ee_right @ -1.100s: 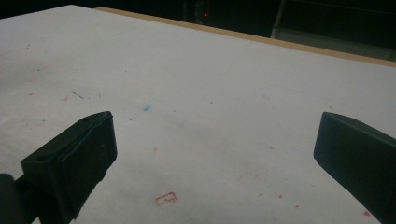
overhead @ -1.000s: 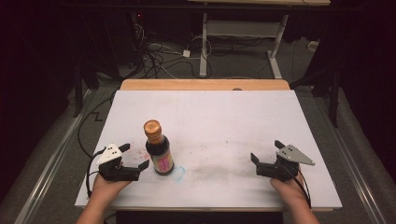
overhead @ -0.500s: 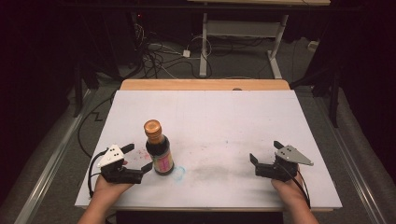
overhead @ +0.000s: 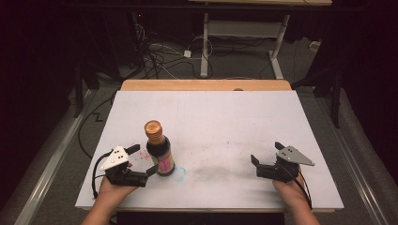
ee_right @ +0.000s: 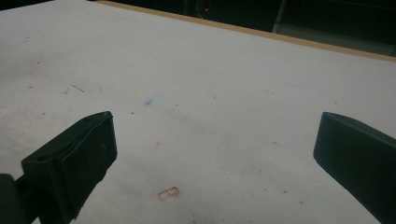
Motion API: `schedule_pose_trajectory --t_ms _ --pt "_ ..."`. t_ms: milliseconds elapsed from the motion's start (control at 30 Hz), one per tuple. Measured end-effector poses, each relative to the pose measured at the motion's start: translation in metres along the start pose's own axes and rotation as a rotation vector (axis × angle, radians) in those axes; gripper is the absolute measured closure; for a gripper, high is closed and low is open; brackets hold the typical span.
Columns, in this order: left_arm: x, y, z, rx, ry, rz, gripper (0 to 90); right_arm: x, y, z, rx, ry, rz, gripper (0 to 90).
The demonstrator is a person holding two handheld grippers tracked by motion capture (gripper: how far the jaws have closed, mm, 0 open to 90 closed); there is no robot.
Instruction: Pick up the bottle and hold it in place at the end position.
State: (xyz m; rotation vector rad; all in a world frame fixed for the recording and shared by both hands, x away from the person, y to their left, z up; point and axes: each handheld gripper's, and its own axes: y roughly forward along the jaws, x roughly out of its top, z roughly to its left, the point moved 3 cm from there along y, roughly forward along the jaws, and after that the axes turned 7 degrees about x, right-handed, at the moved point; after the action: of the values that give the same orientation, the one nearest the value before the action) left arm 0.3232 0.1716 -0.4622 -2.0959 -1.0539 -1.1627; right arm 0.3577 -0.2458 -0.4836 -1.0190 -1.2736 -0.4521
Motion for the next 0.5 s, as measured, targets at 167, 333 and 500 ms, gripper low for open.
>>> schedule_pose_trajectory --t_ms 167,333,500 --pt "-0.004 0.003 -0.006 -0.014 0.008 0.011 0.0 0.0 0.001 0.001 0.003 0.002 0.005 0.0" --pt "-0.007 0.009 -0.012 -0.022 0.002 0.008 0.0 0.0 0.0 0.001 0.017 0.003 0.006 0.0" --pt "-0.008 0.017 -0.017 -0.026 0.003 0.008 0.0 -0.001 0.001 0.002 0.024 0.006 0.013 0.0"
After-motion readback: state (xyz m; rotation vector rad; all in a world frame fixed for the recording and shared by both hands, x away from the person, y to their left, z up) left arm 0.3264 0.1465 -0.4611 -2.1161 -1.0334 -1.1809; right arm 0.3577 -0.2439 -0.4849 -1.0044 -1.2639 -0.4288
